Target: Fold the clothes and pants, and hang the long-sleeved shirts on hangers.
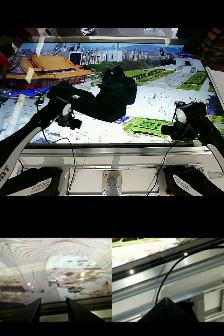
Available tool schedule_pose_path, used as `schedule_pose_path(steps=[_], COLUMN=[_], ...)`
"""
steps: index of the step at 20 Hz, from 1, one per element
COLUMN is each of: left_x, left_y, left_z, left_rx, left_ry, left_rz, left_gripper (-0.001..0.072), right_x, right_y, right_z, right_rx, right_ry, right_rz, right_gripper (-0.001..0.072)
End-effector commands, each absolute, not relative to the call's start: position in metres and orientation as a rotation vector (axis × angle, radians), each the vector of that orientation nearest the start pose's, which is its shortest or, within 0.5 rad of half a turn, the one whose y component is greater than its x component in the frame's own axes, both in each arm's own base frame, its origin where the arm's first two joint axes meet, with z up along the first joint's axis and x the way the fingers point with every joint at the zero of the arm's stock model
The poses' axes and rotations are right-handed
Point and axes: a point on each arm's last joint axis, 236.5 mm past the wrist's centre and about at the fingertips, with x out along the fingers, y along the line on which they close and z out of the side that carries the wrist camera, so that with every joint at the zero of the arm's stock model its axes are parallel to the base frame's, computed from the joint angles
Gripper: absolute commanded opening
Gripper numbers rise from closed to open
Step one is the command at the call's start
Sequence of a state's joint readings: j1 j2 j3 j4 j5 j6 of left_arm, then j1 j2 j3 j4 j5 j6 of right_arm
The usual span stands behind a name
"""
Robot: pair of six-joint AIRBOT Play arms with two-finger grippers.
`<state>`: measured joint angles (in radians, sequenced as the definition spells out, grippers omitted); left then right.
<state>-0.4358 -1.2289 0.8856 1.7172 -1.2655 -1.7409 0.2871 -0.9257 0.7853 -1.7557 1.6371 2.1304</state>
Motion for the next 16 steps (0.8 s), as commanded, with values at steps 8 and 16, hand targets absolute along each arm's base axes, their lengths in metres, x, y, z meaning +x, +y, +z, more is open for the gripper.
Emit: schedule_pose_path(steps=[8,16], left_x=[0.265,0.272], left_y=[-0.087,-0.088], left_z=[-0.062,-0.062], left_rx=[0.359,0.362], left_ry=[1.549,1.520], left_rz=[-0.132,-0.136], left_gripper=[0.0380,0.0379], right_x=[0.176,0.179], right_y=[0.007,-0.003], right_z=[-0.007,-0.005], right_rx=[0.007,-0.336], right_ry=[1.663,1.706], right_rz=[-0.412,-0.092], right_gripper=[0.0020,0.0021])
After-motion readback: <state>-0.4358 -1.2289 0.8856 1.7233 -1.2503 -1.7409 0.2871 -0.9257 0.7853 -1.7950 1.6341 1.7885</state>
